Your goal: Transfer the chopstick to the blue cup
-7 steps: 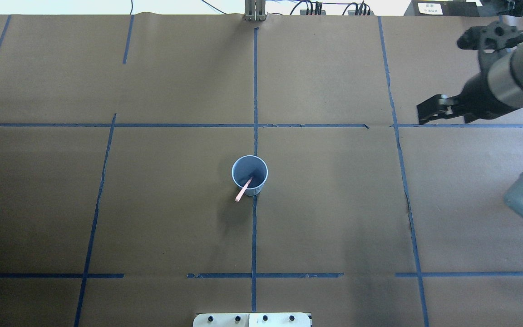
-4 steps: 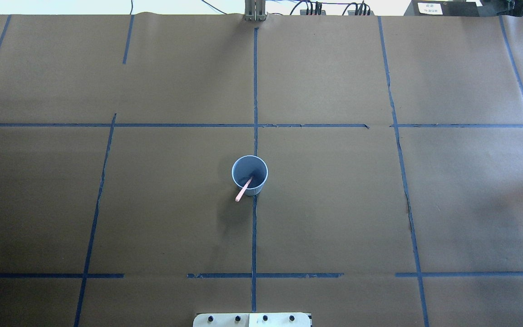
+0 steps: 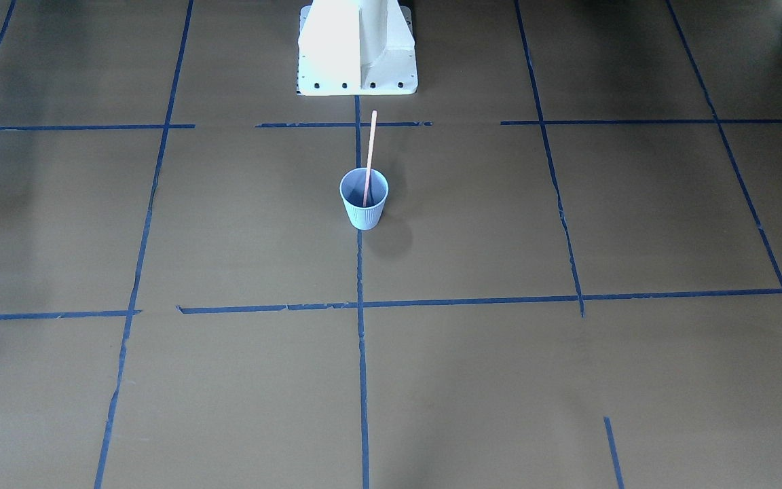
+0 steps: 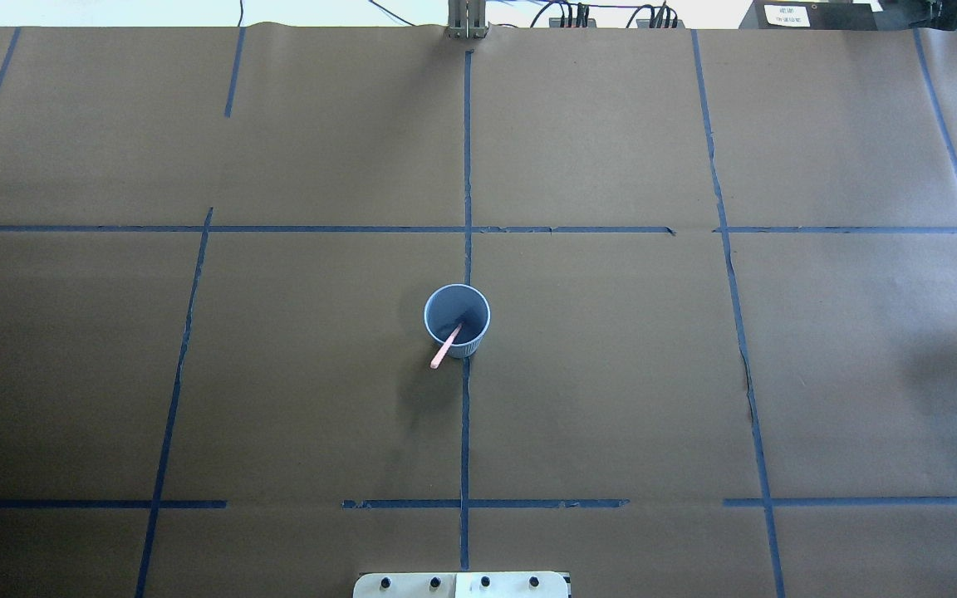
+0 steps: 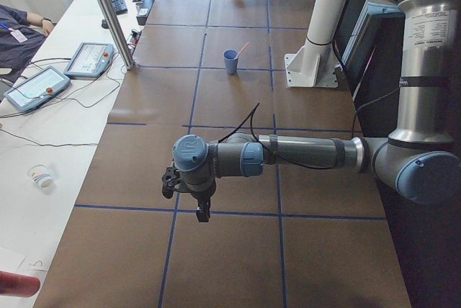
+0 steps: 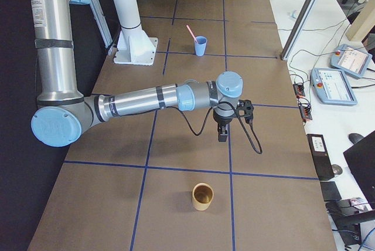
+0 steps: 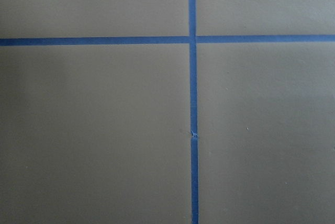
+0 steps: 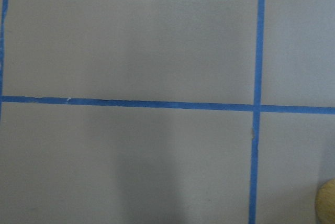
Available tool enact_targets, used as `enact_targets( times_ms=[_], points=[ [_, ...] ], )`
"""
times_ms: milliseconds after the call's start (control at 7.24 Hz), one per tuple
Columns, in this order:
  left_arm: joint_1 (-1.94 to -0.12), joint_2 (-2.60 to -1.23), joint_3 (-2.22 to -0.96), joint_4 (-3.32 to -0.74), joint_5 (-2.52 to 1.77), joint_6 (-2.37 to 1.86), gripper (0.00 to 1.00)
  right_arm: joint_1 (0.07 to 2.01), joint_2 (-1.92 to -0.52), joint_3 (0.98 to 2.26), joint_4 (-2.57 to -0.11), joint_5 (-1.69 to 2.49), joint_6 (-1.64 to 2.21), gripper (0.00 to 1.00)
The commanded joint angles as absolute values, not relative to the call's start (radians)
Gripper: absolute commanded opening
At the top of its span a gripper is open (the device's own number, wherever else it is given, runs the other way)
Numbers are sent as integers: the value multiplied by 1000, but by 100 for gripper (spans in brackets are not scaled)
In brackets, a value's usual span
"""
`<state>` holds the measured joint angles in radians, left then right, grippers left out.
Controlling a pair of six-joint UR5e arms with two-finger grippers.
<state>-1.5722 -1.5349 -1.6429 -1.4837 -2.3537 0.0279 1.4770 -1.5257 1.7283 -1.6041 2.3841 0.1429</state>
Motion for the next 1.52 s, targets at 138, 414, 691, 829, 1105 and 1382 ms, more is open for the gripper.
enact_targets(
  times_ms=[138, 414, 691, 829, 1105, 1382],
  points=[
    [-1571, -1539, -1631, -1485, -2338, 18, 100, 1566, -1545, 1620, -1603, 2387, -26, 100],
    [-1571, -1539, -1631, -1486, -2338, 18, 100, 1609, -1610, 1627, -1598, 2391, -23, 100],
    [-1571, -1539, -1631, -1486, -2338, 20, 100, 1618, -1638, 1625, -1534, 2388, -15, 100],
    [-1571, -1539, -1631, -1486, -2338, 20, 100, 1618, -1638, 1628, -1531, 2388, -9, 100],
    [-1571, -1539, -1631, -1486, -2339, 20, 100, 1618, -1638, 1626, -1531, 2391, -8, 100],
    [-1571, -1539, -1629, -1486, -2339, 20, 100, 1618, -1638, 1628, -1531, 2391, -8, 100]
  ],
)
